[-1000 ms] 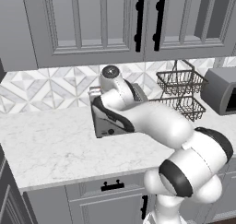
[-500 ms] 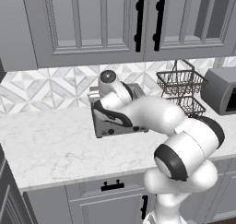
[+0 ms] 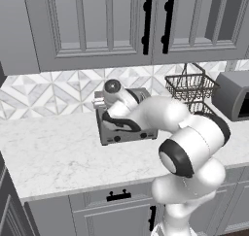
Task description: Start the toaster. Once the lever pops up, take the bread to the plate on the dining counter.
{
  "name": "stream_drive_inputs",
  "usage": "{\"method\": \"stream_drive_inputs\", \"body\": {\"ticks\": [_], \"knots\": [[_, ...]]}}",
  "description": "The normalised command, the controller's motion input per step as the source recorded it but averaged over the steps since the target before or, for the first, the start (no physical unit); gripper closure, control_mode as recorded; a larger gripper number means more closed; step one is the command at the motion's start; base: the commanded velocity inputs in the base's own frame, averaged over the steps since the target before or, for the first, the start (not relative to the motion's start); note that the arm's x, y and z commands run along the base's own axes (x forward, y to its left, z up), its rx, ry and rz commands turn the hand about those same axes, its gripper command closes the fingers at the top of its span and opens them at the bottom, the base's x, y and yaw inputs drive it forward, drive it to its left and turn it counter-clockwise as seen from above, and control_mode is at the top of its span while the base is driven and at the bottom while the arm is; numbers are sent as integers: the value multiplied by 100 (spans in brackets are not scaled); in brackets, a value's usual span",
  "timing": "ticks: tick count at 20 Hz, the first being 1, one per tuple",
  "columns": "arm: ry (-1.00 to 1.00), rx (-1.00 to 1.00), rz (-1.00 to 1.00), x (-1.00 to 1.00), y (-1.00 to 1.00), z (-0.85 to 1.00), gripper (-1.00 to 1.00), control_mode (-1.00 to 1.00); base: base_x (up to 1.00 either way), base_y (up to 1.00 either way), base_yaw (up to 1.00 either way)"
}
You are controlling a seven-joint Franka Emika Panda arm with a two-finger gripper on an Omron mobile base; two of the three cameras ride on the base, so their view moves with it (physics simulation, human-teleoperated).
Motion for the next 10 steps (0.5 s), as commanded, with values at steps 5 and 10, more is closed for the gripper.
{"method": "stream_drive_inputs", "body": {"ticks": [5,10], "knots": [[-6,0,0,31,0,-15,-100,-100,0,0,0],[0,0,0,38,1,-13,-100,-100,0,0,0]]}}
